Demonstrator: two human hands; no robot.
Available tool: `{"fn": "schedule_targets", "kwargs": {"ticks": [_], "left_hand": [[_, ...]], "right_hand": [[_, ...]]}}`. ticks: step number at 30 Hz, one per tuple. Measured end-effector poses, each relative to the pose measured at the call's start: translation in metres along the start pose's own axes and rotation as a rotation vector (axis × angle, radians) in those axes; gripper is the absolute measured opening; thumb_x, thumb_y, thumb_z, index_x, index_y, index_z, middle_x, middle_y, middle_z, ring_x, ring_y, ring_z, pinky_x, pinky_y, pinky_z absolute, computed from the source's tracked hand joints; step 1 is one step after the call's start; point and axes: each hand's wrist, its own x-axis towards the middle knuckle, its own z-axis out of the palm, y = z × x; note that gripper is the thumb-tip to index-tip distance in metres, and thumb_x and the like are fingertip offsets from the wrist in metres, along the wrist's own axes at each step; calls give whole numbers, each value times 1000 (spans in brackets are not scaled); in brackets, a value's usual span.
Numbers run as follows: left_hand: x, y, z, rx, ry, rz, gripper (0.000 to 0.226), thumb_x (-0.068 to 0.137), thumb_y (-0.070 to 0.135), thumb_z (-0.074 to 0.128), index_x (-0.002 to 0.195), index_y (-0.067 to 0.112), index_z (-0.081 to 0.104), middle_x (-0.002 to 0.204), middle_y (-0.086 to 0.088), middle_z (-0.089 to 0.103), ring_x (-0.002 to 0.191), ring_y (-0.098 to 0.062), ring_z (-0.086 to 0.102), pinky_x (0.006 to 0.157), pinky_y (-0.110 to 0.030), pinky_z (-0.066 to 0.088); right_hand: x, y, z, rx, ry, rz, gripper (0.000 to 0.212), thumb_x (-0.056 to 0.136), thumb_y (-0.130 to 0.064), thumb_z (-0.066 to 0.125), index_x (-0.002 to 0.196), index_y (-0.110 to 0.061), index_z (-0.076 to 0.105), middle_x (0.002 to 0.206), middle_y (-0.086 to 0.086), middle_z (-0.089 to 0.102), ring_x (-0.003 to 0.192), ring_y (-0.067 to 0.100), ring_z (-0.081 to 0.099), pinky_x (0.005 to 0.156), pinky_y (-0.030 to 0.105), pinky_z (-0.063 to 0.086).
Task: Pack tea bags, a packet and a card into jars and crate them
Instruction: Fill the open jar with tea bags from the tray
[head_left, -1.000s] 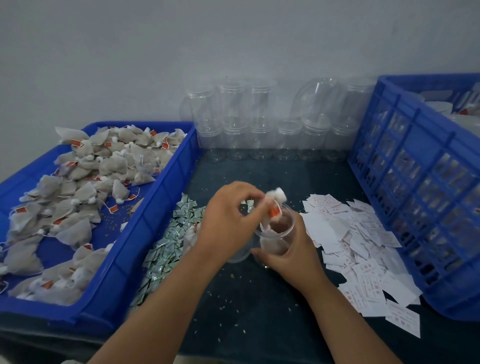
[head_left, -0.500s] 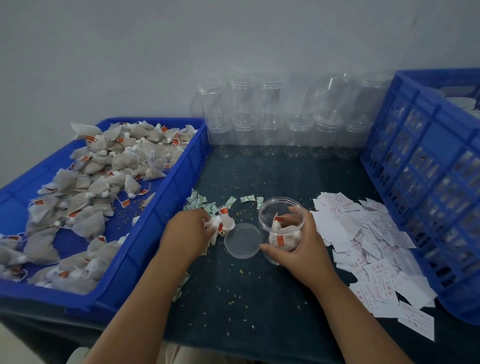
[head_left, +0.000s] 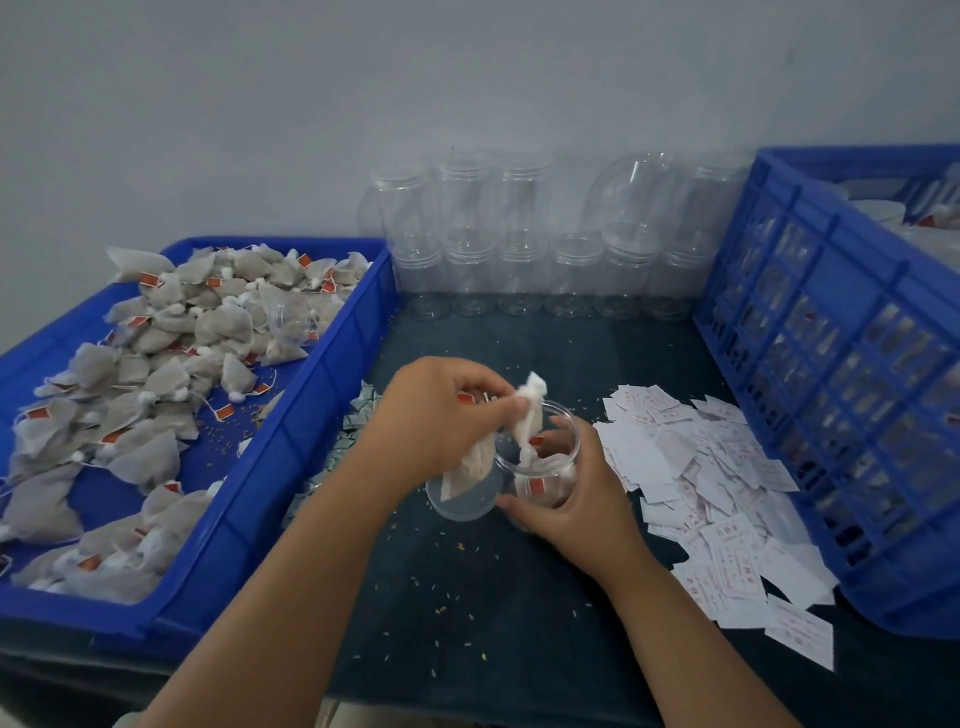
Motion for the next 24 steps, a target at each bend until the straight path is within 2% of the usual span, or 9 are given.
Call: {"fn": "schedule_targets", "kwargs": {"ticks": [3,6,9,12,14,18,21,22,24], "left_hand": [[8,3,11,171,-125,-30,19,82,62,77,84,43,79,83,19,73,78,1,65,67,-20,54],[11,4,11,28,75,2,27,84,66,71,80,40,75,77,20,72,74,5,65,64,-15,51],[11,9,11,-164,253,63,26,88,57,74,75,34,73,69,19,69,60,3,61,56,-9,44],[9,11,16,-77,101,108,15,89,47,78,85,33,74,75,16,71,68,2,64,60,-10,47],[6,7,21,38,-64,162,9,94,40,74,95,30,76,84,17,73,81,4,66,73,-11,49],[0,-8,31,355,-172,329,24,107,36,53,99,32,76,96,17,73,105,4,56,102,-29,29],[6,-25,28,63,126,145,20,106,34,53,99,37,71,88,22,74,81,7,64,76,-15,44],[10,-36,24,70,213,56,13,104,37,56,105,39,69,92,21,75,81,5,66,72,-14,46],[17,-64,20,335,143,-134,30,98,46,66,124,32,67,117,10,72,106,-9,68,88,-27,53]], "right_hand": [[0,2,0,-6,-3,-6,96,66,-58,99,145,-48,46,138,-18,66,124,10,70,96,49,63],[0,2,0,-28,34,-7,92,64,-64,96,139,-56,44,135,-28,63,123,2,67,98,38,61],[0,2,1,-19,18,4,91,65,-65,96,139,-56,43,133,-26,64,120,4,69,94,40,63],[1,4,1,17,3,10,94,67,-62,97,144,-47,46,132,-18,67,118,11,72,93,47,64],[3,4,0,37,2,2,93,70,-60,97,146,-42,48,136,-15,67,122,13,72,94,48,64],[3,2,1,46,26,1,89,71,-66,95,143,-43,48,135,-16,68,121,11,72,93,41,63],[2,6,2,17,23,-10,90,68,-58,98,142,-49,47,135,-19,66,123,9,70,95,38,61],[2,7,1,6,14,-13,92,67,-58,98,142,-51,46,136,-19,65,124,9,69,97,38,60],[1,7,1,0,0,-6,93,65,-59,99,141,-53,45,137,-19,64,126,9,67,101,41,60]]}}
